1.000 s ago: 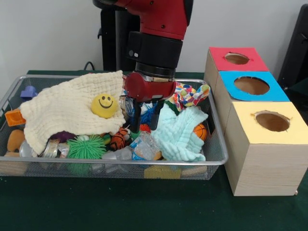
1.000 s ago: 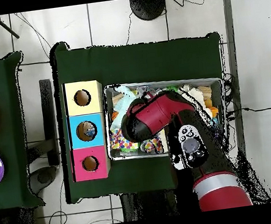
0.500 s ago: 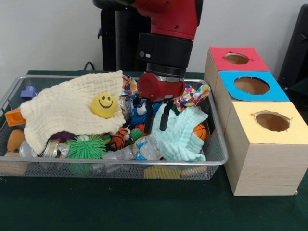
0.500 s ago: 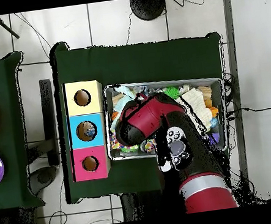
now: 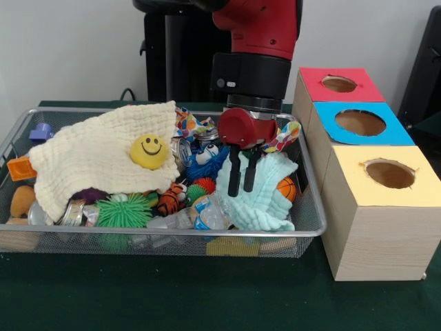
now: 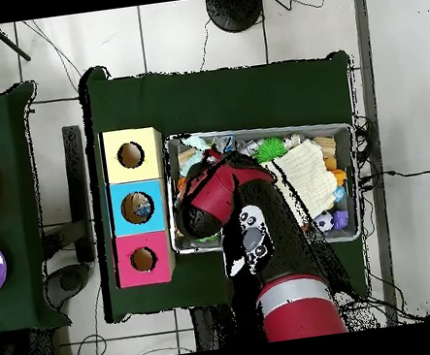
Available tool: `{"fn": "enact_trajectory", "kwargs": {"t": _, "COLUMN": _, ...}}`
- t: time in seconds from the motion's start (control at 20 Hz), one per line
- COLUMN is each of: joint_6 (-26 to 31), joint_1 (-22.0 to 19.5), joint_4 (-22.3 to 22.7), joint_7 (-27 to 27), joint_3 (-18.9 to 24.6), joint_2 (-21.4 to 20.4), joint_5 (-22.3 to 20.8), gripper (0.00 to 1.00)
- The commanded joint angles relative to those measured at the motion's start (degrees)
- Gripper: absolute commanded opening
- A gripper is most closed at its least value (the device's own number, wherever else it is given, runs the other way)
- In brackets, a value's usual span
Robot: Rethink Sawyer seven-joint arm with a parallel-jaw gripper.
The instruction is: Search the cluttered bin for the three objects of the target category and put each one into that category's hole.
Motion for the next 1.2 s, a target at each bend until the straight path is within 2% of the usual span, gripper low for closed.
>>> {"fn": "enact_trajectory", "kwargs": {"t": 0.05, "joint_6": -2.04, "joint_1": 0.3, "joint_4": -3.97, "joint_7": 3.5, "joint_3": -2.21, "joint_2": 3.11, "joint_5": -4.44, "gripper": 1.0}}
{"fn": "enact_trajectory", "kwargs": {"t": 0.25, "joint_6": -2.39, "joint_1": -0.82, "joint_4": -4.24, "joint_7": 2.97, "joint_3": -1.96, "joint_2": 3.35, "joint_5": -3.85, "gripper": 1.0}}
{"fn": "enact_trajectory", "kwargs": {"t": 0.8, "joint_6": 1.31, "joint_1": 1.12, "joint_4": -4.53, "joint_7": 1.21, "joint_3": -4.33, "joint_2": 1.64, "joint_5": -3.34, "gripper": 1.0}}
{"fn": "enact_trajectory", "kwargs": {"t": 1.0, "joint_6": -0.06, "joint_1": 1.8, "joint_4": -5.28, "joint_7": 2.82, "joint_3": -5.67, "joint_2": 3.16, "joint_5": -3.56, "gripper": 1.0}}
{"fn": "enact_trajectory", "kwargs": {"t": 1.2, "joint_6": -3.29, "joint_1": 6.02, "joint_4": -7.54, "joint_7": 8.66, "joint_3": -10.42, "joint_2": 6.76, "joint_5": -4.14, "gripper": 1.0}}
